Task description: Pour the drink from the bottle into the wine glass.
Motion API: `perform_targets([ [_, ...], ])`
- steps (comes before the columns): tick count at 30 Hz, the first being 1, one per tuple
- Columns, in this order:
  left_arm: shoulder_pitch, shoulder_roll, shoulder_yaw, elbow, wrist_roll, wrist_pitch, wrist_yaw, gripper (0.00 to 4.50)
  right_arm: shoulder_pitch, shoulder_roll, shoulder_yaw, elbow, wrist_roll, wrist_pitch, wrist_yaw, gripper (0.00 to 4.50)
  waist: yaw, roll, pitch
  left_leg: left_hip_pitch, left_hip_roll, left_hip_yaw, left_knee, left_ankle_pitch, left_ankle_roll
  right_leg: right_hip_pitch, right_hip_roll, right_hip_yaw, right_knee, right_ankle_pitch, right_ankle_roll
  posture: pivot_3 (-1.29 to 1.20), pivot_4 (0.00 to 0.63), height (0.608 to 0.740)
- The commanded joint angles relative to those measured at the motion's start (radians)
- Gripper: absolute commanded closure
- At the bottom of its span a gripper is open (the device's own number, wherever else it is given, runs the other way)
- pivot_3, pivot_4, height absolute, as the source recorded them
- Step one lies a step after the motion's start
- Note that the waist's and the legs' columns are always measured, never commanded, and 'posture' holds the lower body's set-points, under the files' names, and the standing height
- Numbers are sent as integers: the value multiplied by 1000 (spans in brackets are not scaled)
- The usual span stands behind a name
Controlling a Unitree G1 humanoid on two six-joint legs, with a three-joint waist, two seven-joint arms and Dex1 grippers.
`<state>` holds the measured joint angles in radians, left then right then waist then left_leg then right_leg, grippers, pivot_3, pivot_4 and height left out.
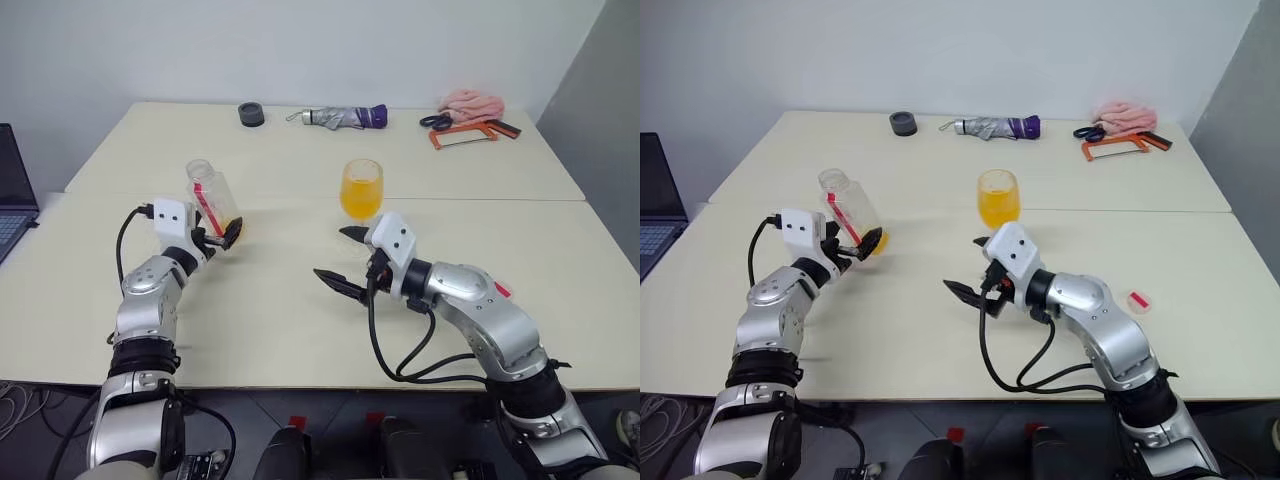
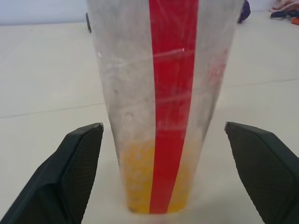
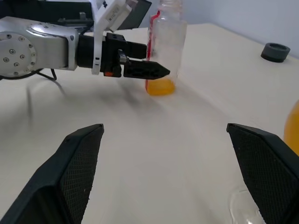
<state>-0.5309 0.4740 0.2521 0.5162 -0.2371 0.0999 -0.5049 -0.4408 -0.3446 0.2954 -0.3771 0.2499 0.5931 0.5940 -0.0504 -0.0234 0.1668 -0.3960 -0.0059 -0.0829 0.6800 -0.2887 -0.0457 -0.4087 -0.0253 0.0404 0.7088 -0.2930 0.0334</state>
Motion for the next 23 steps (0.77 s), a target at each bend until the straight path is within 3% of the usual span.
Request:
perform_targets([
  [1,41,4,7,-95,10,-35,26,37,69,-20,-21,-10,-32,-105,1,0,0,0,0,0,0,0,0,0,0,0,0,0,0,0,0,0,150,740],
  [10,229,-41,47,-398,-18,80,174,37,359,129,-191,145,-92,-512,-213,0,8,0,0,2,2,1,-1,0,0,2,0,1,-1,0,0,0,150,740],
  [15,337,-98,50,-600,-59,154,221,37,369,201,-261,211,-105,-583,-315,0,11,0,0,4,2,2,-2,0,0,4,0,2,-1,0,0,0,150,740],
  [23,405,-117,44,-693,-63,165,232,37,342,199,-283,268,-100,-604,-305,0,12,0,0,5,2,3,-2,0,0,4,1,3,-2,0,0,0,150,740],
])
